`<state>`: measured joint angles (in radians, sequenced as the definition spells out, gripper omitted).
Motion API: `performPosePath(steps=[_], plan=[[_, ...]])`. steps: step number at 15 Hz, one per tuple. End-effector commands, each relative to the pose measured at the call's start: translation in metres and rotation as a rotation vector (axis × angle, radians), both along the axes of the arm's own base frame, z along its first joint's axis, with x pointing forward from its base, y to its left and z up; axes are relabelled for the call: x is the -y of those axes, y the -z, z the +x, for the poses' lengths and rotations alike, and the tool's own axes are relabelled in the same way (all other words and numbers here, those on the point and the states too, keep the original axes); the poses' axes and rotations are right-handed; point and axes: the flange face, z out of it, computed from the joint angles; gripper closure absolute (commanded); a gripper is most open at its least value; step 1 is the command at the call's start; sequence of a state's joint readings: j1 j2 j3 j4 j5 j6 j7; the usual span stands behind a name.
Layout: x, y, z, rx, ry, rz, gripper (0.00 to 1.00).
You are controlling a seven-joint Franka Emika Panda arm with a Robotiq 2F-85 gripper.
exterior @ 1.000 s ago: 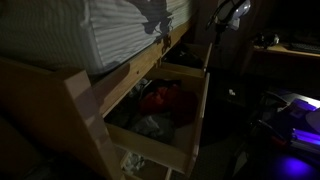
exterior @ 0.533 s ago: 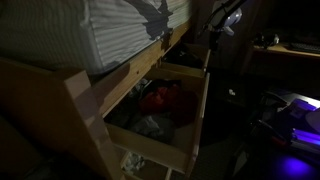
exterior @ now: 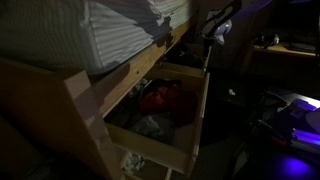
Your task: Take the green garment out of the top right drawer, put it in the top left drawer then close both drawers
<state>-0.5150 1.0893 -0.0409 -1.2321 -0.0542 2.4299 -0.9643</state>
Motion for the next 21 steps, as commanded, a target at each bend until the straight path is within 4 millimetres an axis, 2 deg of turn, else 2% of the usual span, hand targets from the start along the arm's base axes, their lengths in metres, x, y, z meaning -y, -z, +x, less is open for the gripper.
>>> performPosePath(steps=[1, 3, 7, 11, 12, 13, 17, 21], plan=[[0.001, 0.002, 0.002, 0.002, 0.004, 0.0, 0.0], [-0.006, 0.0, 0.008, 0.04, 0.01, -0.031, 0.0], [-0.013, 0.02, 0.024, 0.149, 0.047, -0.041, 0.0], [-0.018, 0.04, 0.031, 0.167, 0.082, -0.025, 0.0], [-0.018, 0.044, 0.033, 0.166, 0.108, -0.026, 0.0], [-0.021, 0.037, 0.026, 0.145, 0.076, -0.028, 0.0], [-0.022, 0.045, 0.025, 0.112, 0.076, -0.03, 0.0], [-0.014, 0.066, 0.026, 0.163, 0.11, -0.076, 0.0]])
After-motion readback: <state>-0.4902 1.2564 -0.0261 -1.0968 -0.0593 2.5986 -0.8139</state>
